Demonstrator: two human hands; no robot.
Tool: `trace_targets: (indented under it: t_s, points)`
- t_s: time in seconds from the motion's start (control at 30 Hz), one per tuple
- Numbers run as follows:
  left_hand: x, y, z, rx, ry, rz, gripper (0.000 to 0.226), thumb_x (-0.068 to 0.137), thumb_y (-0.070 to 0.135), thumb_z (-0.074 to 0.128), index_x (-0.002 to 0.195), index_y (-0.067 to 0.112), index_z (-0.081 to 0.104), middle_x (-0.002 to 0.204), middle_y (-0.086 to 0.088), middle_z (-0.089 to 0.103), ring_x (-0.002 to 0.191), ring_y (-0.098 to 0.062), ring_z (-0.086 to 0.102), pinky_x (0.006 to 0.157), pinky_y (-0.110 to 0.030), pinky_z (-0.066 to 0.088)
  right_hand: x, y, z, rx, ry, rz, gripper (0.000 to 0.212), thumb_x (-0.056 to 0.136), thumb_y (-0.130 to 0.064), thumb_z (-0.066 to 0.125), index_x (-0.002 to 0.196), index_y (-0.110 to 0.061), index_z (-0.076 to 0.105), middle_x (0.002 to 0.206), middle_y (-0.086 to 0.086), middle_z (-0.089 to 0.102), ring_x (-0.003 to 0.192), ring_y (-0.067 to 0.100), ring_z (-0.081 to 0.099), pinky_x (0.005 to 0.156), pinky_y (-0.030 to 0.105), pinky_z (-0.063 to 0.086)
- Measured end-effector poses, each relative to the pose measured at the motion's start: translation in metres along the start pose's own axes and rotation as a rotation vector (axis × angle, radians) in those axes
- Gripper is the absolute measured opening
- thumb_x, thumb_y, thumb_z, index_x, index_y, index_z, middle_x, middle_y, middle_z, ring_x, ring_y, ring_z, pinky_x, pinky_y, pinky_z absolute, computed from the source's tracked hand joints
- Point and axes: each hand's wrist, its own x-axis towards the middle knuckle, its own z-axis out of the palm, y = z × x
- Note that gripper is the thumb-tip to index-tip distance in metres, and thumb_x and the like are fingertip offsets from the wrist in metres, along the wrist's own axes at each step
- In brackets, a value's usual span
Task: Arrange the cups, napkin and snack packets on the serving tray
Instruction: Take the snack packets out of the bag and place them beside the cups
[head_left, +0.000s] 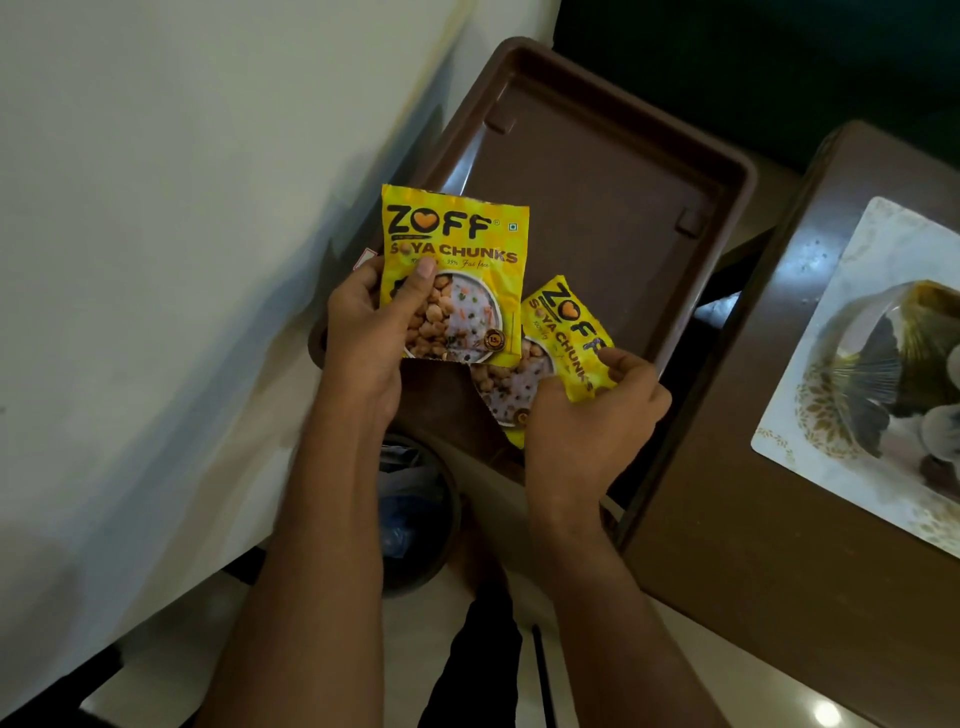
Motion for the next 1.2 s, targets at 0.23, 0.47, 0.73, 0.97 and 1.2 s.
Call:
trace_targets:
  t_s: [0.23, 0.47, 0.73, 0.97, 1.2]
  points:
    - [0.004, 0.001, -0.004, 0.017, -0.011, -0.009, 0.023, 0.093, 0.029, 0.078, 0.114, 0.021, 0.075, 0.110, -0.002, 0.082, 0.102, -0.023, 0.079, 0.079, -0.037, 0.065, 0.031, -0.002, 0.007, -0.050, -0.023, -0.243, 0.055, 0.079, 0.002, 0.075, 0.128, -0.009, 0.053, 0.135, 0.010, 0.045, 0.126, 0.024, 0.048, 0.097, 0.024, 0.047]
    - [0.005, -0.003, -0.002, 0.038, -0.030, -0.041, 0.032, 0.092, 0.032, 0.078, 0.119, 0.017, 0.073, 0.111, -0.003, 0.082, 0.103, -0.023, 0.079, 0.084, -0.042, 0.066, 0.048, 0.009, 0.015, -0.219, -0.127, -0.327, 0.068, 0.086, -0.028, 0.080, 0.138, -0.008, 0.040, 0.133, 0.009, 0.053, 0.110, 0.010, 0.051, 0.076, 0.007, 0.036]
    - [0.001, -0.006, -0.004, 0.034, -0.046, -0.054, 0.048, 0.077, 0.028, 0.091, 0.119, 0.020, 0.071, 0.113, -0.002, 0.081, 0.106, -0.024, 0.078, 0.086, -0.047, 0.065, 0.074, 0.002, 0.018, -0.097, -0.225, -0.163, 0.084, 0.071, -0.021, 0.093, 0.135, -0.009, 0.041, 0.087, -0.021, 0.054, 0.073, -0.011, 0.052, 0.055, -0.001, 0.040]
    - [-0.002, -0.002, -0.001, 0.006, -0.056, -0.052, 0.047, 0.084, 0.015, 0.086, 0.127, 0.012, 0.068, 0.117, -0.005, 0.080, 0.108, -0.026, 0.077, 0.091, -0.050, 0.063, 0.088, -0.001, 0.010, 0.084, -0.388, 0.002, 0.056, 0.071, -0.012, 0.093, 0.117, -0.011, 0.062, 0.110, 0.003, 0.075, 0.101, 0.022, 0.073, 0.088, 0.048, 0.062]
    - [-0.012, 0.000, 0.007, -0.098, -0.044, -0.070, 0.046, 0.081, 0.009, 0.085, 0.124, 0.011, 0.068, 0.112, -0.006, 0.081, 0.104, -0.029, 0.078, 0.083, -0.044, 0.065, 0.096, -0.007, -0.011, 0.335, -0.486, 0.121, 0.057, 0.074, 0.013, 0.081, 0.122, -0.012, 0.062, 0.105, 0.003, 0.080, 0.094, 0.023, 0.079, 0.082, 0.056, 0.064]
